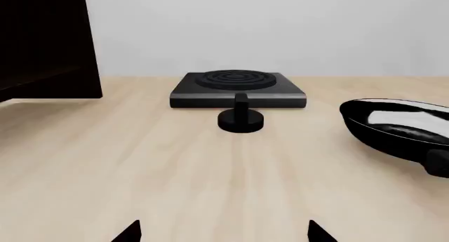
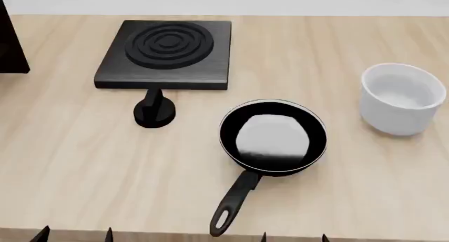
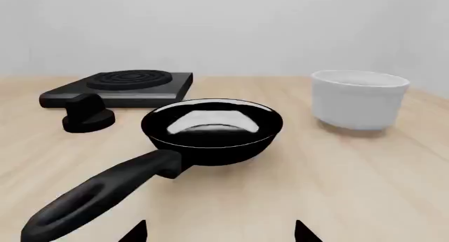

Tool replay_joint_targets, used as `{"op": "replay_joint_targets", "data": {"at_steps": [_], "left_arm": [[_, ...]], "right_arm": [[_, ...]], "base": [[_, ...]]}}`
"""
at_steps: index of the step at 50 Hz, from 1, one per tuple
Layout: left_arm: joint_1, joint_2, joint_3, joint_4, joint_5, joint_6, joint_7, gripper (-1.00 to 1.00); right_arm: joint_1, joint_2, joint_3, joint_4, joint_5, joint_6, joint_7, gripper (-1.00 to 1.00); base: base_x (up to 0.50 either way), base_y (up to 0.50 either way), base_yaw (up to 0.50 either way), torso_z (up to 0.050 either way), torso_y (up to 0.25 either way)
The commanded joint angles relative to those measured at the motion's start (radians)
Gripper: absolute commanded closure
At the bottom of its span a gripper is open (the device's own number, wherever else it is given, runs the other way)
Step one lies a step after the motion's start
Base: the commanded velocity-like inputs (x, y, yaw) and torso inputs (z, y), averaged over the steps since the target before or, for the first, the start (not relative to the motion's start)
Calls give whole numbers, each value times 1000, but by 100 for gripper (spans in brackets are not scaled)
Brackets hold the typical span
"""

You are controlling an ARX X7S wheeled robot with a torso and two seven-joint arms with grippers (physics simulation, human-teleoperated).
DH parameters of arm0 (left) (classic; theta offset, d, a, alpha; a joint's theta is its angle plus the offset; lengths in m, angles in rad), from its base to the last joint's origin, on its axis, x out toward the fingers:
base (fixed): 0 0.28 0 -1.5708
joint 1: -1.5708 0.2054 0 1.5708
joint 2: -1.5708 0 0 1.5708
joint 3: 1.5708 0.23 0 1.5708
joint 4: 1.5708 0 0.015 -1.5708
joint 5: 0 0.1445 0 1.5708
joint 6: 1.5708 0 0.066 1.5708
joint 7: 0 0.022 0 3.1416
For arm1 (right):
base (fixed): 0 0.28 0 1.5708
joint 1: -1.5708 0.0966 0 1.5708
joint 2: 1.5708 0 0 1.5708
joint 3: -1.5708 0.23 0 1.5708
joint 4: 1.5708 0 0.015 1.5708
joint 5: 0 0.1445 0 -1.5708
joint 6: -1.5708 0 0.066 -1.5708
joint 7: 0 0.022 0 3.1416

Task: Put the frying pan under the cabinet shelf.

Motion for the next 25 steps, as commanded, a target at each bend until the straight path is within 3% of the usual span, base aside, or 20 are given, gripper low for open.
{"op": "replay_joint_targets", "data": {"at_steps": [1, 13, 25], "left_arm": [[0, -10, 11, 0, -10, 0, -11, -100], [42, -48, 58, 64, -20, 15, -63, -100], [46, -68, 79, 86, -35, -6, -93, -100]], "right_arm": [[4, 26, -34, 13, 26, -10, 33, -100], [-26, 59, -86, -53, 35, 11, 54, -100], [-35, 78, -109, -58, 50, 12, 68, -100]], "base": [[0, 0, 0, 0, 0], [0, 0, 0, 3, 0], [0, 0, 0, 50, 31]]}}
